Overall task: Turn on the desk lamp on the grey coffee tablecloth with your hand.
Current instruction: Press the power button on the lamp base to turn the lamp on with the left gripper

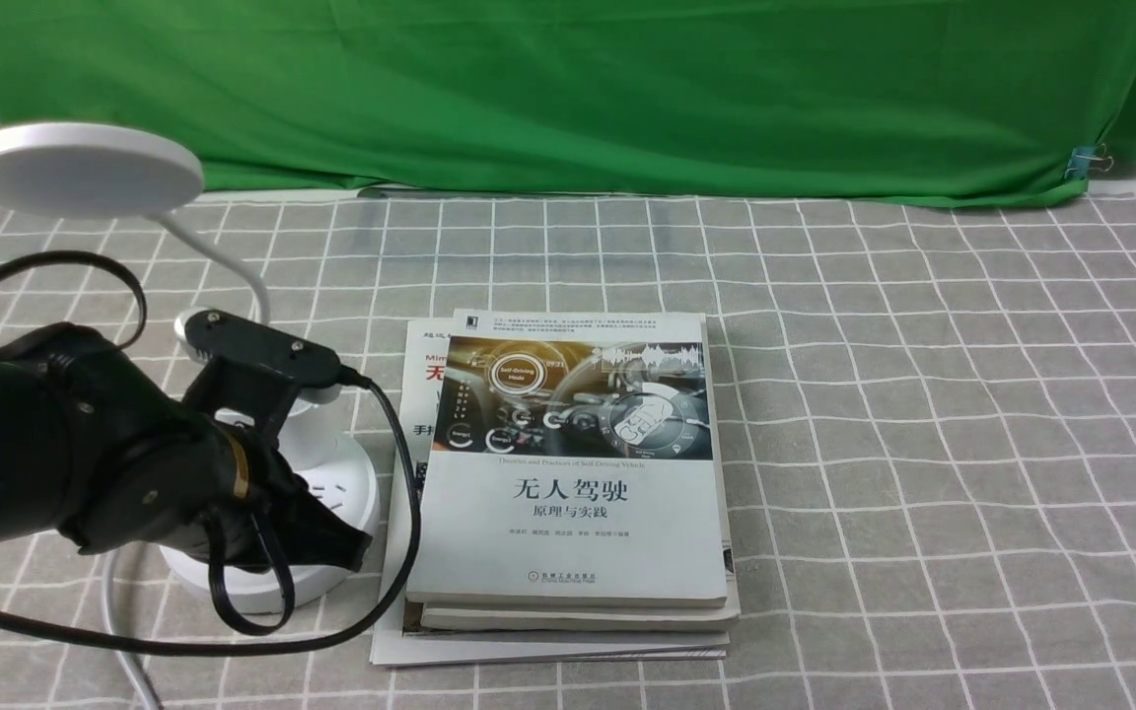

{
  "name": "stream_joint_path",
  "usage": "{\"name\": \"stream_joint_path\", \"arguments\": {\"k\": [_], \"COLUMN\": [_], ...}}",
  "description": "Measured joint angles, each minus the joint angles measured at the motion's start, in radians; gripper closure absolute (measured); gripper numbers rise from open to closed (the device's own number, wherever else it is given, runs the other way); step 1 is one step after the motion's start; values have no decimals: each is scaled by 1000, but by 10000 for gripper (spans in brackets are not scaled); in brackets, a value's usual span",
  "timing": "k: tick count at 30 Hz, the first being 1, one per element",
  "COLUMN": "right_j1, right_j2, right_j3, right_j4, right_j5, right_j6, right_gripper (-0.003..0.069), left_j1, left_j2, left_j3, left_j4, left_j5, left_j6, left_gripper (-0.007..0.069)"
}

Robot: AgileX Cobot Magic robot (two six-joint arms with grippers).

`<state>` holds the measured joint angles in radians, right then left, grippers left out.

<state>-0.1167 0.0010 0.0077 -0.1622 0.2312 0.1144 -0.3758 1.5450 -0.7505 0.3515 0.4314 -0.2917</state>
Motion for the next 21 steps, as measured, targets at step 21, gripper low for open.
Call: {"name": "stream_joint_path", "arguments": {"k": [21], "right_j1": [0], "right_j2": [0], "right_j3": [0], "right_j4": [0], "right_j5": [0], "right_j6": [0], "right_gripper": [417], "left_j1": [-2], "left_j2": [13], "left_j3": [0], "left_j4": [-31], "left_j5": [-11], "left_j6": [-4], "left_gripper": [606]}}
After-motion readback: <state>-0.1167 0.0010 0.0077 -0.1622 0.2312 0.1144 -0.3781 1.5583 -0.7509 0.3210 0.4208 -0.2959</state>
